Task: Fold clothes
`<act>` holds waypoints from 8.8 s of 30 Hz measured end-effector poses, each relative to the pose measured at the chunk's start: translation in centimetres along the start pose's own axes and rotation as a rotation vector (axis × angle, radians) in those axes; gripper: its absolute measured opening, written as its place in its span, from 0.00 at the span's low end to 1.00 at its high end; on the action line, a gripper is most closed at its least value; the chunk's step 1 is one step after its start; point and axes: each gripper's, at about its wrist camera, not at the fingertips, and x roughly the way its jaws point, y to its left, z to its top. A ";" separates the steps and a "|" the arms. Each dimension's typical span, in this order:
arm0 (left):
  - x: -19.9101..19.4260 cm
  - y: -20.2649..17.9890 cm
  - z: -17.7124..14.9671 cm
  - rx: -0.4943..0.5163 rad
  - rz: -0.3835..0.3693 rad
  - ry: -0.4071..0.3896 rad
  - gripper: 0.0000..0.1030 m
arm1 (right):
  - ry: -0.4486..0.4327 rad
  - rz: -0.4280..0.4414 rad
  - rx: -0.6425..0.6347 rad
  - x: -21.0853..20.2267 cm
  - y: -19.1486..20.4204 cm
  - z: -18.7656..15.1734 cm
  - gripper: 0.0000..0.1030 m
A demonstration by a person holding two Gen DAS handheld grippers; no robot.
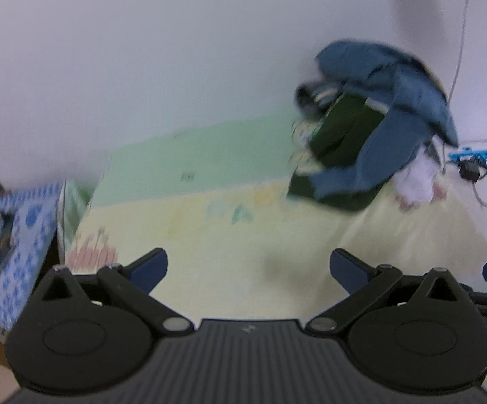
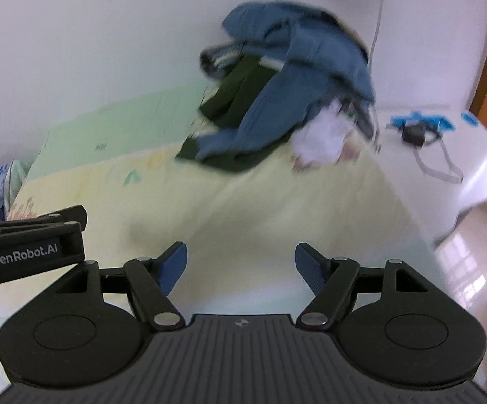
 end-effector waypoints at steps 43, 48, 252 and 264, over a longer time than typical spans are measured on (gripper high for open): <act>7.3 -7.4 9.6 0.041 -0.035 -0.108 0.99 | -0.149 -0.040 -0.044 5.5 -7.3 10.0 0.73; 11.3 -8.6 9.6 0.129 -0.129 -0.038 0.99 | -0.224 -0.108 0.039 8.9 -10.6 13.7 0.74; -22.6 19.8 -0.3 -0.036 -0.077 -0.611 0.09 | -0.769 0.548 0.350 -24.0 -6.7 0.6 0.04; -15.7 17.4 1.5 -0.029 -0.040 -0.504 0.16 | -0.629 0.590 0.164 -23.8 -7.6 0.0 0.04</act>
